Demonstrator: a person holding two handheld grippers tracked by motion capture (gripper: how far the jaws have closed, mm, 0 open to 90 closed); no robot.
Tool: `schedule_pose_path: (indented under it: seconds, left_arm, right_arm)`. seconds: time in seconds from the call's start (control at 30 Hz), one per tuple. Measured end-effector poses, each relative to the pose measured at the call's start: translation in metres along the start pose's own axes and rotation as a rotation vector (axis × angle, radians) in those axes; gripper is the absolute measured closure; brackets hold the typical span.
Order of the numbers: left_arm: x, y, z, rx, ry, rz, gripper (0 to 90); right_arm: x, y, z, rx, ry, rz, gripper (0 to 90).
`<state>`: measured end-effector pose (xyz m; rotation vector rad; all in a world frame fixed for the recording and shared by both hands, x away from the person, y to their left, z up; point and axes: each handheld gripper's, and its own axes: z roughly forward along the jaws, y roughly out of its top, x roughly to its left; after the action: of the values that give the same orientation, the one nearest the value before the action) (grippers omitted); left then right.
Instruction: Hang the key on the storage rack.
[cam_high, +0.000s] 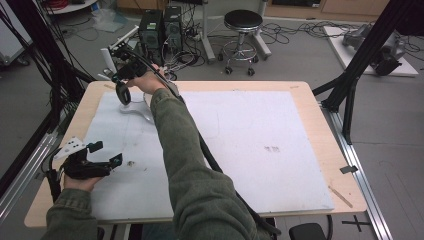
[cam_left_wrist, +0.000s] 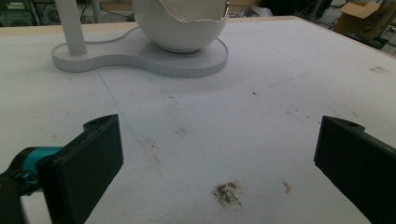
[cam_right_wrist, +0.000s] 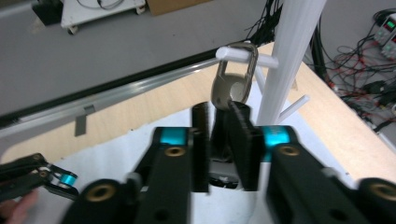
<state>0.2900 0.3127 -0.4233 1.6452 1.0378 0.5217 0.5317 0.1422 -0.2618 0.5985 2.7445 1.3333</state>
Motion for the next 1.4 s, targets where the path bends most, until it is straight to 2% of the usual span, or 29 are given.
schedule_pose_path:
  seconds: [0.07,0.17,0.27,0.3,0.37,0.4,0.53,0.6,0.67,0.87,1.03,1.23,1.3,1.4]
  left_arm:
    - [-0.001,0.000,0.000,0.001,0.000,0.001,1.8]
    - [-0.001,0.000,0.000,0.006,-0.001,0.003,1.7]
    - [-0.002,0.000,0.000,0.007,0.000,0.004,1.8]
    - [-0.002,0.000,0.000,0.009,0.000,0.004,1.7]
    - [-0.002,0.000,0.000,0.009,0.001,0.003,1.7]
    - [-0.001,0.000,0.000,0.009,0.001,0.003,1.7]
    - [-0.002,0.000,0.000,0.013,0.003,0.010,1.7]
    - [-0.002,0.000,0.000,0.008,0.005,0.007,1.8]
    - [-0.002,0.000,-0.001,0.009,0.010,0.012,1.7]
    - [-0.001,0.000,-0.002,0.003,0.024,0.009,1.8]
    - [-0.003,0.000,0.000,0.014,0.023,0.016,1.7]
    - [-0.003,0.000,0.000,0.024,0.026,0.021,1.7]
    - [-0.003,0.000,0.001,0.025,0.027,0.022,1.8]
    - [-0.003,-0.001,0.002,0.032,0.026,0.022,1.7]
  right_arm:
    - [-0.001,-0.003,-0.002,-0.003,0.021,0.028,64.7]
    - [-0.002,-0.007,-0.005,0.011,0.072,0.037,52.7]
    - [0.000,-0.011,-0.008,0.021,0.049,0.024,39.3]
    - [0.000,-0.013,-0.010,0.015,0.032,0.030,33.3]
    - [-0.001,-0.015,-0.014,0.005,-0.034,0.061,19.4]
    - [-0.002,-0.017,-0.016,0.001,-0.046,0.077,15.4]
    - [-0.006,-0.027,-0.027,-0.007,-0.040,0.101,8.4]
    - [-0.009,-0.032,-0.032,-0.011,-0.046,0.109,0.5]
    - [-0.010,-0.038,-0.038,-0.012,-0.045,0.109,0.5]
    - [-0.005,-0.053,-0.057,-0.035,-0.107,0.088,0.5]
    - [-0.004,-0.067,-0.075,-0.056,-0.140,0.107,0.5]
    - [-0.003,-0.086,-0.089,-0.060,-0.136,0.088,0.5]
    - [-0.006,-0.093,-0.092,-0.042,-0.158,0.093,0.5]
    - [-0.010,-0.104,-0.098,-0.047,-0.162,0.110,0.5]
